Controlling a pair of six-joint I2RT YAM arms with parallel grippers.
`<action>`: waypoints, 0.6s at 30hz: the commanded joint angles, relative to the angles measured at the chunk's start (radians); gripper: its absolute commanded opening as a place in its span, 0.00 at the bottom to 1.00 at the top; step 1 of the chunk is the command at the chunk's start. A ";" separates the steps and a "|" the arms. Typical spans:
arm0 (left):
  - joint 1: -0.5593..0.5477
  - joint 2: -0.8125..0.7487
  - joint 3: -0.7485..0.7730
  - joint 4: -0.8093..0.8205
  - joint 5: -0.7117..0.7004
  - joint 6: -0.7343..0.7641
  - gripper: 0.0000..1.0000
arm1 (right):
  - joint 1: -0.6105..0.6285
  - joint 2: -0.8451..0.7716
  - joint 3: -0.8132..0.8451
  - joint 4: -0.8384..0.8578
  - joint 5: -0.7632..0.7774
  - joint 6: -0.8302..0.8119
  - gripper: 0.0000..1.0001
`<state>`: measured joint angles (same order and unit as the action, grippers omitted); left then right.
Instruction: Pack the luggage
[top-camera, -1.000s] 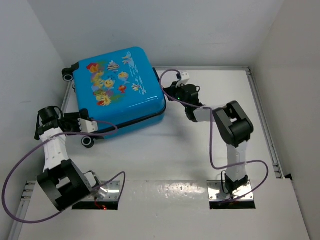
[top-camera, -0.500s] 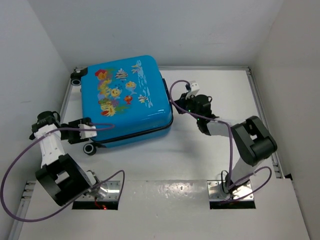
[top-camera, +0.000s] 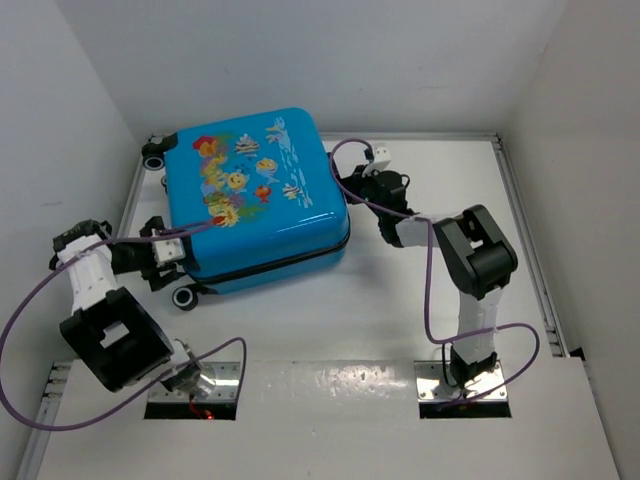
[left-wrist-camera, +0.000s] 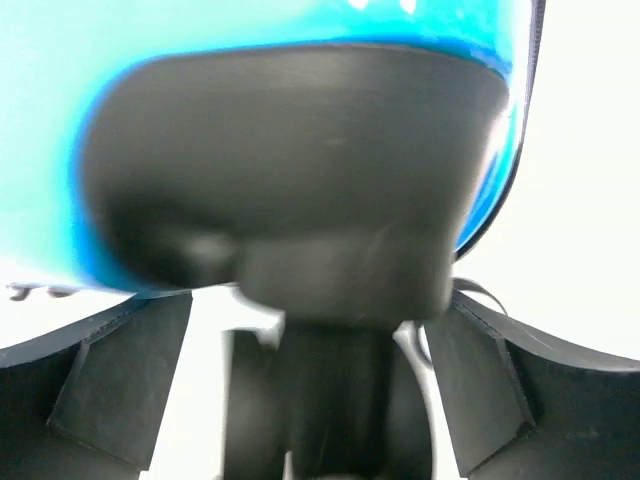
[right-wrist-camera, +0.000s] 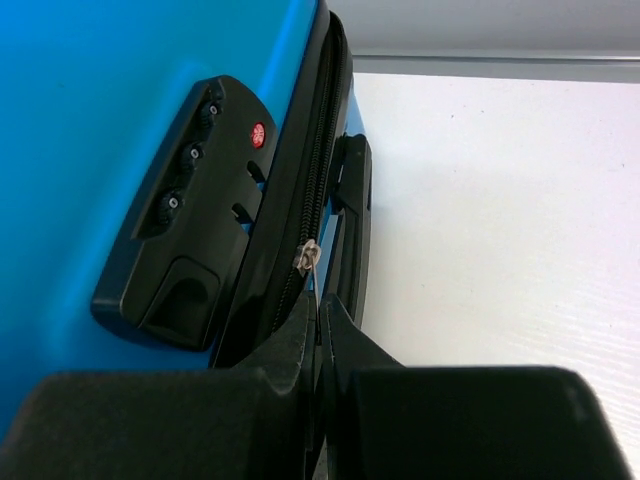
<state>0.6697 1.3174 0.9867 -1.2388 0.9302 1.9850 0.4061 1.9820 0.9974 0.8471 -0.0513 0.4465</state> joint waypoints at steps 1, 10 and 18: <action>0.049 -0.091 0.098 -0.064 0.214 0.552 1.00 | -0.021 -0.035 -0.029 0.012 0.054 0.003 0.00; 0.157 -0.224 0.403 0.010 0.296 -0.151 1.00 | -0.032 -0.049 -0.034 0.000 0.054 -0.012 0.00; 0.007 -0.118 0.354 0.648 -0.242 -1.331 0.56 | -0.026 -0.061 -0.040 -0.017 0.025 -0.019 0.00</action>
<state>0.7563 1.1118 1.3594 -0.8757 0.9184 1.2095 0.3992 1.9667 0.9741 0.8558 -0.0525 0.4473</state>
